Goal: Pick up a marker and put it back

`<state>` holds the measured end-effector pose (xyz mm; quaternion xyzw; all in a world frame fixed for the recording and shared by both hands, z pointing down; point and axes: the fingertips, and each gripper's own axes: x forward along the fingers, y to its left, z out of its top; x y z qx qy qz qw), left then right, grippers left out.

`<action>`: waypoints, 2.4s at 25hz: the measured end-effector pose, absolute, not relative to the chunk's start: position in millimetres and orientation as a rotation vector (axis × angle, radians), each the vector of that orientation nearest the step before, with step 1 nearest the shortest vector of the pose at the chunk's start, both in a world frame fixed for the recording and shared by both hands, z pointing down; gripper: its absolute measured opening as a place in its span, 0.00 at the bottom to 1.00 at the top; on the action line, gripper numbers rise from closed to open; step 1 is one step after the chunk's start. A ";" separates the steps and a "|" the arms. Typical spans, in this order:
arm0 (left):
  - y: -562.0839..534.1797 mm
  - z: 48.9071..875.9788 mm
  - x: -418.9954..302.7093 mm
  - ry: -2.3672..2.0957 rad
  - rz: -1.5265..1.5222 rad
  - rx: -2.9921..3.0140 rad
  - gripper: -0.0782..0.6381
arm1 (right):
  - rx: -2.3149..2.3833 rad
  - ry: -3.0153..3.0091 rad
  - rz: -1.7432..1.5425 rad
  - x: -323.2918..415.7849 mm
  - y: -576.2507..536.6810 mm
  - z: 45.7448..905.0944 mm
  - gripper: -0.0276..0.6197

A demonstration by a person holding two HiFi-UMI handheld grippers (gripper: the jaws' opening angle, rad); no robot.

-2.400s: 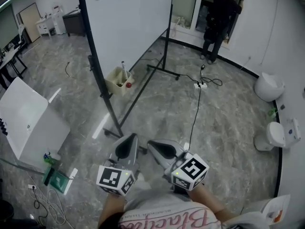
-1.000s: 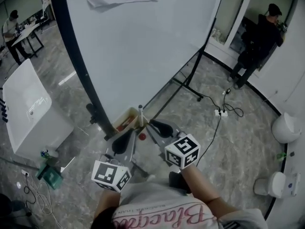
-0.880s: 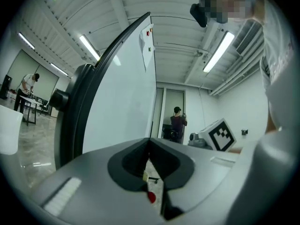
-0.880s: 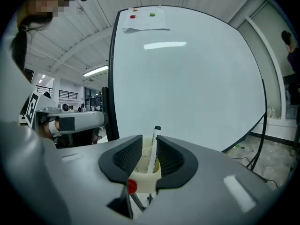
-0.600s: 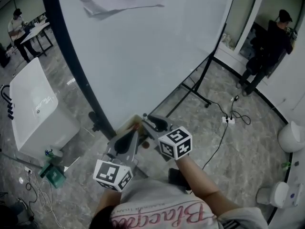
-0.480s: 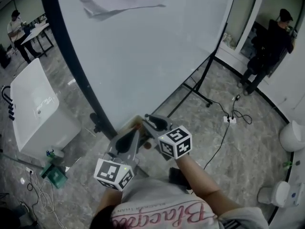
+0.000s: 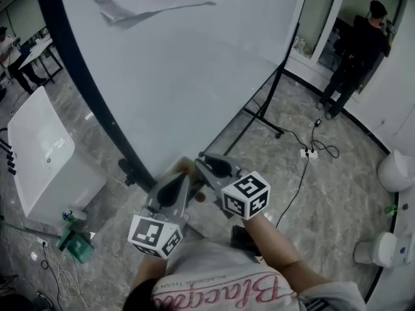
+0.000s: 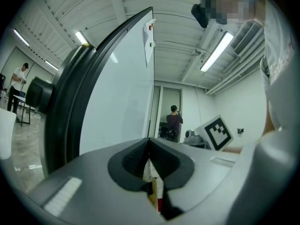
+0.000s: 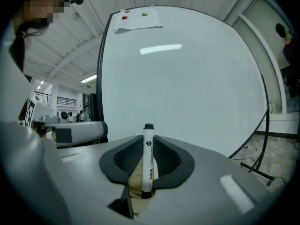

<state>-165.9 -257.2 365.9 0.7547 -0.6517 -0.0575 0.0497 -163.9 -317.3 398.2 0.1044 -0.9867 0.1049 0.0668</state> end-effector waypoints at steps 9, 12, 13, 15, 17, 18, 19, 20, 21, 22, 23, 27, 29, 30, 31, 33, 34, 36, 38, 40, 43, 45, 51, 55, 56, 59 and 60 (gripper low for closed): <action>-258.0 358.0 -166.6 -1.981 -0.218 2.331 0.11 | 0.466 -3.258 0.266 -131.3 -314.0 317.4 0.15; -257.2 348.9 -166.2 -2.013 -0.217 2.361 0.11 | 0.501 -3.380 0.173 -118.9 -306.6 289.8 0.15; -256.9 346.6 -165.9 -2.024 -0.206 2.372 0.11 | 0.502 -3.390 0.156 -117.7 -304.8 286.1 0.15; -256.6 344.1 -163.7 -2.036 -0.178 2.393 0.11 | 0.498 -3.386 0.146 -117.4 -302.8 284.8 0.15; -257.1 342.6 -163.3 -2.031 -0.212 2.383 0.11 | 0.504 -3.378 0.145 -117.0 -302.5 286.4 0.15; -257.6 342.0 -164.0 -2.025 -0.239 2.372 0.11 | 0.509 -3.375 0.139 -116.9 -302.5 287.3 0.15; -258.1 341.9 -164.5 -2.023 -0.253 2.363 0.11 | 0.511 -3.371 0.131 -117.2 -302.3 288.4 0.15; -258.3 342.3 -165.0 -2.028 -0.251 2.359 0.11 | 0.509 -3.366 0.126 -117.9 -301.8 290.0 0.15; -258.4 342.8 -165.4 -2.036 -0.245 2.355 0.11 | 0.502 -3.361 0.126 -119.0 -301.3 291.7 0.15; -258.2 343.2 -165.8 -2.043 -0.242 2.352 0.11 | 0.494 -3.356 0.130 -120.2 -300.8 293.7 0.15; -257.9 343.3 -166.3 -2.048 -0.244 2.348 0.11 | 0.486 -3.351 0.136 -121.7 -300.7 296.0 0.15; -257.6 344.5 -169.9 -2.055 -0.251 2.336 0.11 | 0.439 -3.302 0.173 -133.6 -302.1 315.3 0.15; -257.1 346.0 -171.3 -2.056 -0.246 2.329 0.11 | 0.405 -3.257 0.222 -141.7 -301.9 331.9 0.15; -256.7 346.7 -171.0 -2.056 -0.237 2.330 0.11 | 0.388 -3.233 0.251 -145.0 -301.2 340.7 0.15; -256.2 347.6 -169.9 -2.055 -0.225 2.334 0.11 | 0.372 -3.207 0.278 -148.0 -300.4 349.5 0.15; -255.0 349.2 -167.9 -2.051 -0.211 2.340 0.11 | 0.348 -3.150 0.316 -153.1 -298.7 367.1 0.15; -254.5 350.0 -167.6 -2.049 -0.210 2.340 0.11 | 0.345 -3.118 0.326 -155.6 -298.1 375.5 0.15; -254.2 351.2 -168.9 -2.048 -0.214 2.334 0.11 | 0.348 -3.056 0.338 -160.3 -298.3 391.5 0.15; -255.3 352.5 -170.2 -2.051 -0.217 2.326 0.11 | 0.346 -3.002 0.359 -163.3 -298.7 406.6 0.15; -256.3 353.6 -170.6 -2.053 -0.223 2.319 0.11 | 0.337 -2.970 0.384 -164.5 -298.7 417.0 0.15; -258.3 353.4 -172.5 -2.052 -0.228 2.314 0.11 | 0.336 -2.964 0.383 -167.2 -302.6 419.7 0.15; -260.5 352.7 -174.0 -2.049 -0.226 2.317 0.11 | 0.359 -2.946 0.351 -169.6 -308.9 421.6 0.16; -262.2 352.8 -175.2 -2.032 -0.228 2.323 0.11 | 0.395 -2.891 0.292 -174.7 -319.2 432.9 0.20; -262.6 351.7 -174.7 -2.029 -0.225 2.334 0.11 | 0.406 -2.941 0.272 -167.1 -319.9 417.3 0.27; -262.7 351.9 -174.8 -2.028 -0.225 2.335 0.11 | 0.422 -2.959 0.261 -162.6 -320.3 409.6 0.27; -262.5 352.6 -174.5 -2.026 -0.225 2.339 0.11 | 0.461 -3.034 0.210 -145.3 -316.1 378.1 0.24; -262.4 352.5 -174.6 -2.025 -0.226 2.339 0.11 | 0.471 -3.062 0.193 -139.3 -313.0 365.9 0.23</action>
